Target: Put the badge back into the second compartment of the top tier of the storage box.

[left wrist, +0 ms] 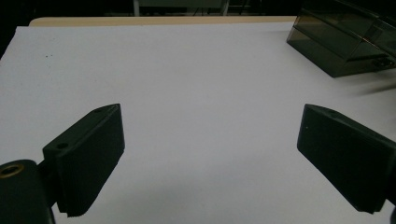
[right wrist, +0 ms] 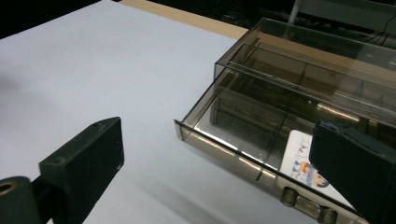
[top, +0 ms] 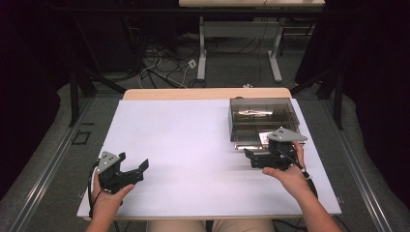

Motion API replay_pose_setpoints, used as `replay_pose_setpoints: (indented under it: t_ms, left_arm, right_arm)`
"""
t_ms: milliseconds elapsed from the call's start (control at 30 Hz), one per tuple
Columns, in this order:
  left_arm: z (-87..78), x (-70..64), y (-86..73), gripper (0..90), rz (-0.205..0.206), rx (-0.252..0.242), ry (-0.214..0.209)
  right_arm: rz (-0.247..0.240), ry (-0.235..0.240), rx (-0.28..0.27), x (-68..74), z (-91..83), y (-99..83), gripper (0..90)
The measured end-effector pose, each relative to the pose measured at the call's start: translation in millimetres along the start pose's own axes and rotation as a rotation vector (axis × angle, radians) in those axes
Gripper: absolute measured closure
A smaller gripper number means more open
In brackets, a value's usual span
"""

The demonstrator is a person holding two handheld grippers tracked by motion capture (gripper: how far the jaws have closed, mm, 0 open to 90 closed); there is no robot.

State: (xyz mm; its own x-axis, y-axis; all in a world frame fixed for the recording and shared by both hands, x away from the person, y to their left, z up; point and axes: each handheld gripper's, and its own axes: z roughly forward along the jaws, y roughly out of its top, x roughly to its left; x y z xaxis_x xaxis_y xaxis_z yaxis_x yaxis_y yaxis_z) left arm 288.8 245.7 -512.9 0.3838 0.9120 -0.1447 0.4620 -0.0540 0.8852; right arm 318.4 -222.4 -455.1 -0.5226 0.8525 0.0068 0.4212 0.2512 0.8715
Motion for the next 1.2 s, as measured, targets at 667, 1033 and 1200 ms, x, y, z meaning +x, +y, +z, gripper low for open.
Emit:
replay_pose_setpoints:
  t_ms: [667,1033,1200]
  left_arm:
    - [0.2,-1.4,0.1,7.7,0.009,0.0,0.0]
    - [0.5,-1.8,0.0,7.7,0.012,0.004,-0.003]
    - [0.4,-2.1,0.0,7.7,0.012,0.005,-0.004]
  right_arm:
    - [-0.035,0.07,0.039,21.4,2.1,-31.1,5.0]
    - [-0.041,0.078,0.045,22.8,11.7,-53.2,5.1]
    - [-0.027,0.069,0.052,21.6,15.6,-60.9,5.7]
